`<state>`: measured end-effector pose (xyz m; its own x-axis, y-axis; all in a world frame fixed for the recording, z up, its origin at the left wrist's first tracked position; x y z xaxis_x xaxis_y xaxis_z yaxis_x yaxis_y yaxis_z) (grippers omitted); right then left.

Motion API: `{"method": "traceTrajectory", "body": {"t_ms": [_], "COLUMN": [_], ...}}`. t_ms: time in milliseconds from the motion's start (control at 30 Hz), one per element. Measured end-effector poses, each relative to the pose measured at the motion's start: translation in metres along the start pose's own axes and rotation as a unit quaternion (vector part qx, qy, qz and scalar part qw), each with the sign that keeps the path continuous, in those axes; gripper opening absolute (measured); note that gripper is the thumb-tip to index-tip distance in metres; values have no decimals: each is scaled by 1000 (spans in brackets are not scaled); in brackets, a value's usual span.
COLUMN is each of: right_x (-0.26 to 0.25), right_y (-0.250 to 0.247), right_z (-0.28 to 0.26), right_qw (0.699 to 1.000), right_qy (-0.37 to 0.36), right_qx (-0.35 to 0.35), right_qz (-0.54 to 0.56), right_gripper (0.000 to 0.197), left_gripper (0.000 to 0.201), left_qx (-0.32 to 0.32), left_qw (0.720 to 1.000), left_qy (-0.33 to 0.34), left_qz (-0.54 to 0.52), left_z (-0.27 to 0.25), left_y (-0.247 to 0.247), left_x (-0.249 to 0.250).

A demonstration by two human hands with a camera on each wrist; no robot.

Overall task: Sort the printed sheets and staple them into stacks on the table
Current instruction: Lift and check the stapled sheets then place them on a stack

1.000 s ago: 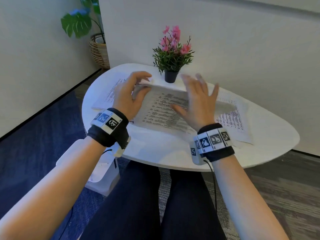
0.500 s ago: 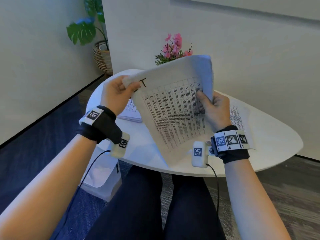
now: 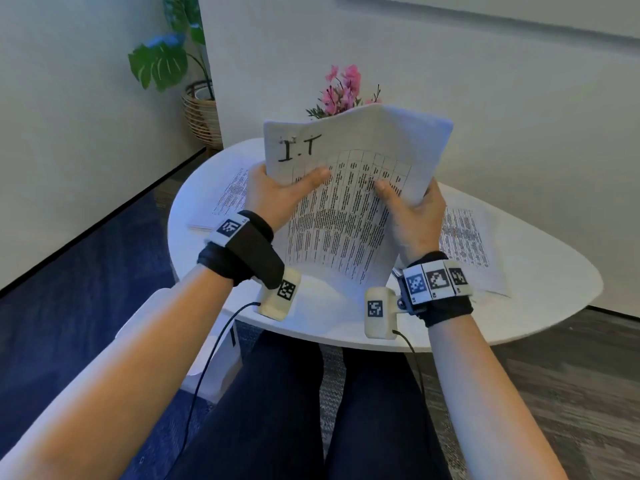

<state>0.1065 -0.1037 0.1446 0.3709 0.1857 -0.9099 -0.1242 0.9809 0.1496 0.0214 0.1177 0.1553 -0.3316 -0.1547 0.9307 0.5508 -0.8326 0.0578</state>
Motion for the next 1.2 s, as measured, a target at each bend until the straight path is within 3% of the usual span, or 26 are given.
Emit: {"method": "traceTrajectory", "body": {"t_ms": [67,233,433,467,567,633,700,767,800,900,967,1033,1100,1167,1200], "right_x": [4,54,90,93,88,85,91,97,102,137,160,174,184,182,174], "right_y": [-1,-3,-10,-12,-11,-7,-18,-46,-59,-85,-89,-90,-96,-102,-104], "right_z": [3,-11,-25,-25,-22,-17,-10,6,13,15,9,5,3,6,10], "right_qw": [1000,988,982,982,981,971,959,931,887,700,640,626,629,670,710], "right_qy": [3,95,149,151,127,112,145,133,117,152,175,184,204,230,236], "right_qx": [-7,-72,-68,-62,-74,-127,-139,-130,-141,-231,-284,-302,-292,-257,-226], "right_qz": [-3,-99,-95,-96,-125,-170,-198,-314,-424,-659,-692,-695,-691,-657,-624], "right_gripper": [32,29,11,12,51,50,47,38,39,51,49,42,33,30,29], "left_gripper": [24,38,36,37,38,38,39,39,39,40,47,65,71,63,61], "left_qx": [-6,-47,-39,-32,-33,-45,-59,-77,-89,-130,-149,-160,-167,-178,-182], "left_qw": [1000,990,990,989,979,968,961,953,949,932,919,906,897,894,894], "left_qy": [-8,-61,-89,-100,-149,-185,-203,-211,-216,-231,-247,-265,-271,-264,-260], "left_qz": [8,114,103,100,132,160,181,204,214,249,268,288,308,314,316], "left_z": [3,-10,-23,-21,-13,-11,-11,-15,-18,-28,-34,-38,-40,-39,-38], "left_y": [-4,-5,-7,-9,-18,-25,-31,-36,-37,-37,-33,-31,-29,-26,-26], "left_x": [-5,-56,-82,-84,-91,-98,-103,-106,-108,-116,-122,-124,-124,-122,-122]}}
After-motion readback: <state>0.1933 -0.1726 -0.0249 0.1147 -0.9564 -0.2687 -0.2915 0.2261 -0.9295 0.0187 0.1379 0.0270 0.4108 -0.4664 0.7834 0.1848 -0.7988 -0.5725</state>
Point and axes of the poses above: each hand's wrist, its own z-axis towards the middle knuckle, its own y-axis out of the palm, x = y × z, the point moved 10 cm from there along z, towards the middle knuckle, and after that the axes turned 1 degree about x, right-handed, at the moved point
